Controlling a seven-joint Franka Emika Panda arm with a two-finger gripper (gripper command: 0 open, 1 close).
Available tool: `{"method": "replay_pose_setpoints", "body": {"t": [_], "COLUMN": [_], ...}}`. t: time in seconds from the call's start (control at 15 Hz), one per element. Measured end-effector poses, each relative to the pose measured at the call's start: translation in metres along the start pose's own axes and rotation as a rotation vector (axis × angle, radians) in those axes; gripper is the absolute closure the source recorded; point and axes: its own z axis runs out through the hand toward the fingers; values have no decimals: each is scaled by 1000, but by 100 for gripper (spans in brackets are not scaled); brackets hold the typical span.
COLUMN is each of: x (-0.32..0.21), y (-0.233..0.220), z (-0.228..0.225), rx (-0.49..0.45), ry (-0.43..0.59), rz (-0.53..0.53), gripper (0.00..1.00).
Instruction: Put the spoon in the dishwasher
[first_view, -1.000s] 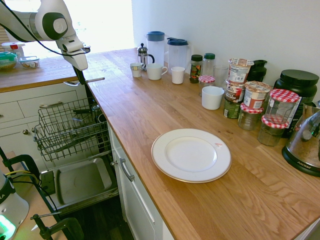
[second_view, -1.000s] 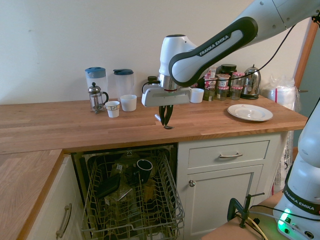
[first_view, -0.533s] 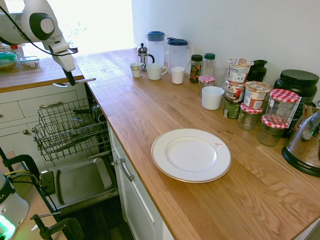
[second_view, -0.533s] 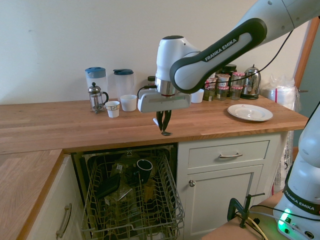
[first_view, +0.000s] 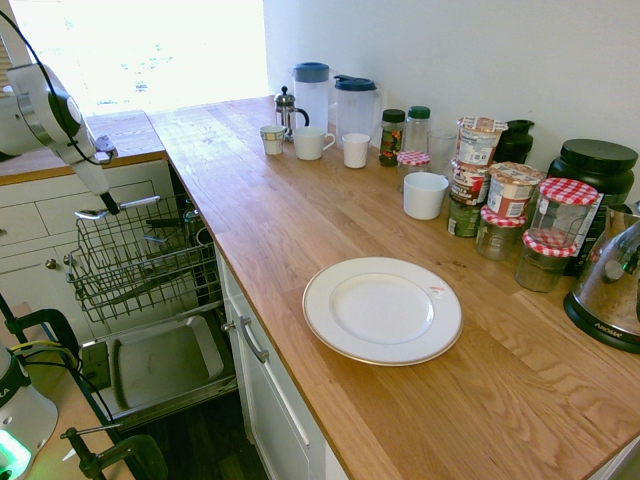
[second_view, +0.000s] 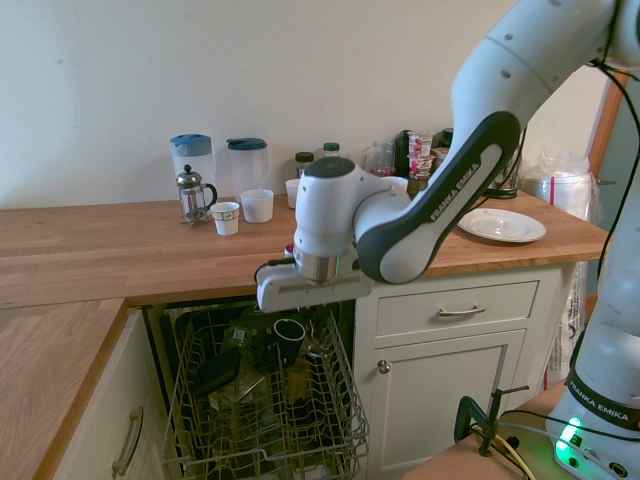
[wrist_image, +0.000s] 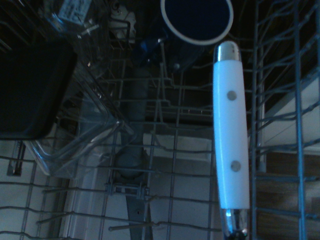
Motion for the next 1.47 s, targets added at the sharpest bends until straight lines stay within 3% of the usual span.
{"method": "replay_pose_setpoints", "body": {"t": [0.67, 0.73, 1.27, 1.47], "x": [-21, -22, -23, -23], "y": [4, 5, 2, -5], "z": [159, 163, 163, 144], "rx": [-64, -63, -52, -28], "ry": [-84, -94, -93, -77], "rz": [59, 57, 55, 55], "gripper": [100, 0, 0, 0]}}
